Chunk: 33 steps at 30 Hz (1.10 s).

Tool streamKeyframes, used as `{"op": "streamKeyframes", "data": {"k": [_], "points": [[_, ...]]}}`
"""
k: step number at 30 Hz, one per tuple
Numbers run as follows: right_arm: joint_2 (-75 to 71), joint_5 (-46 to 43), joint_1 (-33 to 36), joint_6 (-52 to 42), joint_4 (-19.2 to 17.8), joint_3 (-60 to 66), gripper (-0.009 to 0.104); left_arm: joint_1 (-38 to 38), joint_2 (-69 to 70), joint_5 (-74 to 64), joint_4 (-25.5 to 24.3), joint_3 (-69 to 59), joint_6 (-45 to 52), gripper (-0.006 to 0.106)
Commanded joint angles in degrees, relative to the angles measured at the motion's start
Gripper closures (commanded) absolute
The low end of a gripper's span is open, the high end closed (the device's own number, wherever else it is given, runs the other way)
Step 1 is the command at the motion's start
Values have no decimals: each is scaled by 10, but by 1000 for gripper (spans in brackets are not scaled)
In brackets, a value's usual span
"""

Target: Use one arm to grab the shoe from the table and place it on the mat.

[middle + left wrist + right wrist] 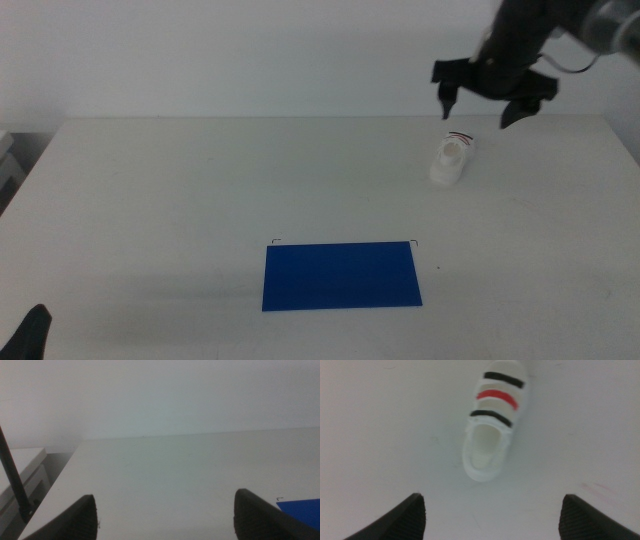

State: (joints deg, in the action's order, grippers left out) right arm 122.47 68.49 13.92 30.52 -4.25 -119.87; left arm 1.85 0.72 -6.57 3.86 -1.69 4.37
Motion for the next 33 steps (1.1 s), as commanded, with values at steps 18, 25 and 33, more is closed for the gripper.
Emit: {"op": "streamKeyframes", "data": {"k": [18,25,33], "points": [[-2,-9,6,16,-38,-41,5,2,8,47,5,-4,-3,7],[8,-13,5,128,-38,-47,6,2,8,47,5,-4,-3,7],[76,23,5,201,-32,-136,12,2,8,47,5,-4,-3,7]]}}
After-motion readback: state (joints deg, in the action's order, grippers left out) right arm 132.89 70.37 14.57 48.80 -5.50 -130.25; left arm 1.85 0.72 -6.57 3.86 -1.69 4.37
